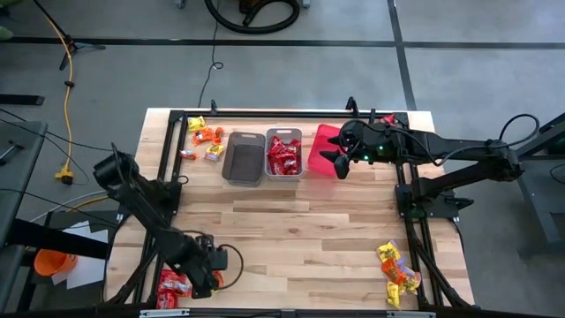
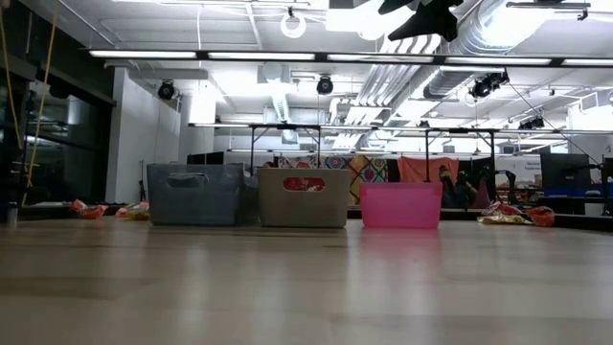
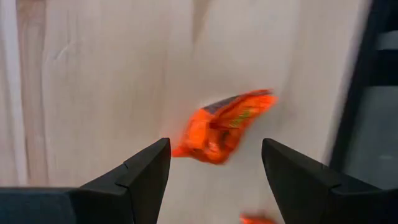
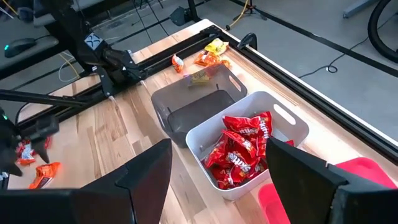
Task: Sort candy
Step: Put the bottom left orange candy into the black bin
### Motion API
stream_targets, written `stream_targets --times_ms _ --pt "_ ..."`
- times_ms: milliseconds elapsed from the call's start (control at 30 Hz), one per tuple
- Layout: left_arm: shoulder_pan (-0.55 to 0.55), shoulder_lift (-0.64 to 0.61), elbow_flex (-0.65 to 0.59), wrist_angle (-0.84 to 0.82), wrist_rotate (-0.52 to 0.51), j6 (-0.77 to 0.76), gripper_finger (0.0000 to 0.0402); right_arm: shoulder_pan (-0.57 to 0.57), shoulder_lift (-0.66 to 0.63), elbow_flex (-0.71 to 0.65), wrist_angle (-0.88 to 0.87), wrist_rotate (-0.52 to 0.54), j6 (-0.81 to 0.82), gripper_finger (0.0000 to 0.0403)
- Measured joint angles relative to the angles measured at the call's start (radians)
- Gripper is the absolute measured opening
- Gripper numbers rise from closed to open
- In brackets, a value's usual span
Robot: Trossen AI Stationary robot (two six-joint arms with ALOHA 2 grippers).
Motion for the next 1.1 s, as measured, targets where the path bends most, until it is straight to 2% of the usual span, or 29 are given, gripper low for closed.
stream_targets --times_ms 233,333,467,600,633,700,867,967,1100 --pt "0.0 0.1 -0.001 0.008 0.01 0.009 0.0239 0.0 0.0 0.0 -0.008 0.0 0.019 0.0254" --pt "0.0 0.11 -0.001 0.027 0.006 0.009 0.0225 0.0 0.0 0.0 -0.014 0.0 0.019 0.0254" --pt "0.007 0.111 -0.001 0.035 0.009 0.009 0.0165 0.0 0.0 0.0 -0.017 0.0 0.019 0.0254" --pt "0.012 0.073 -0.002 0.032 0.027 0.002 0.0064 0.0 0.0 0.0 -0.018 0.0 0.019 0.0254" --pt "0.013 0.054 -0.002 0.027 0.028 0.001 0.0037 0.0 0.0 0.0 -0.02 0.0 0.019 0.0254" --pt "0.016 0.001 -0.002 0.013 0.036 0.003 0.0015 0.0 0.0 0.0 -0.023 0.0 0.019 0.0254" --pt "0.047 -0.204 -0.002 -0.077 0.039 0.037 0.0041 0.0 0.0 0.0 -0.03 0.0 0.019 0.0254" --pt "0.118 -0.349 -0.002 -0.114 -0.065 0.073 0.0041 0.0 0.0 0.0 -0.03 0.009 0.019 0.0254" --pt "0.283 -0.507 -0.001 -0.101 -0.307 0.189 0.0028 0.0 0.0 0.0 -0.029 0.025 0.019 0.0254"
